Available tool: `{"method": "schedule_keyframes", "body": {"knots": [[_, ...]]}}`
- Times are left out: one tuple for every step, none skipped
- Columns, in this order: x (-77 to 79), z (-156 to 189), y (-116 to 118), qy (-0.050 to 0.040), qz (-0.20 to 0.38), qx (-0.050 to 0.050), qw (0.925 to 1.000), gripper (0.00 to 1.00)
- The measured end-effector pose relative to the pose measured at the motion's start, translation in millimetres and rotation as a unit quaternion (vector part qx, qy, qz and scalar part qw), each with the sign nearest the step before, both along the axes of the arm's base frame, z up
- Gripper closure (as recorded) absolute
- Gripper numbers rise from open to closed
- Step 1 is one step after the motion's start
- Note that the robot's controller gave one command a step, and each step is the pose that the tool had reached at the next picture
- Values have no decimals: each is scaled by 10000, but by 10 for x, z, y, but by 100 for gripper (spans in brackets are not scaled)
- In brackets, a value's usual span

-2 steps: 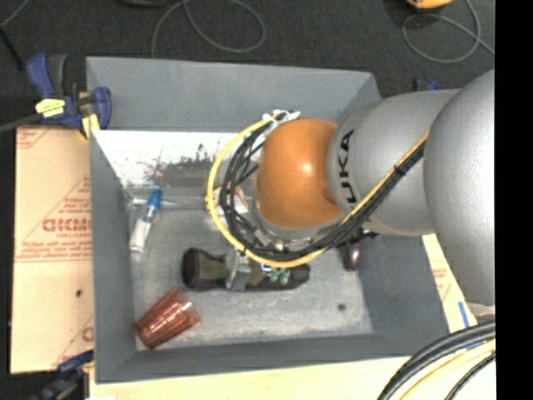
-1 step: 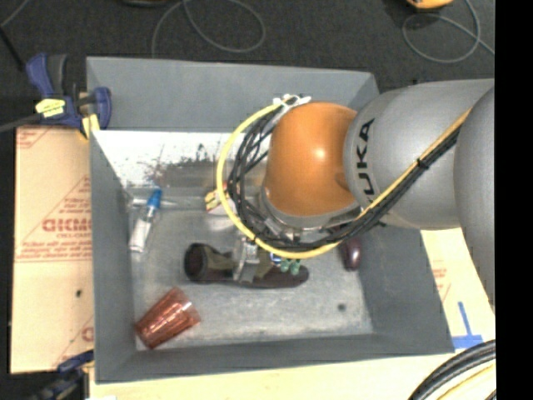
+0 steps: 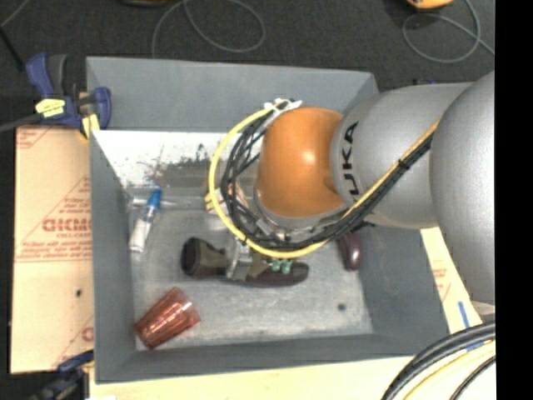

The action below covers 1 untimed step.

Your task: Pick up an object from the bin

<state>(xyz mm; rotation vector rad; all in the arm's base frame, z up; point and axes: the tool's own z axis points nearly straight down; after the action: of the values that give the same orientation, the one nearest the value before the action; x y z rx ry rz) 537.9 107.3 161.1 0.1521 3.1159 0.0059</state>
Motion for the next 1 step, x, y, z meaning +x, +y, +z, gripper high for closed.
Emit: {"method": "schedule_keyframes", "body": {"knots": [[236,-528,18,16,263,-7,9997,100]]}}
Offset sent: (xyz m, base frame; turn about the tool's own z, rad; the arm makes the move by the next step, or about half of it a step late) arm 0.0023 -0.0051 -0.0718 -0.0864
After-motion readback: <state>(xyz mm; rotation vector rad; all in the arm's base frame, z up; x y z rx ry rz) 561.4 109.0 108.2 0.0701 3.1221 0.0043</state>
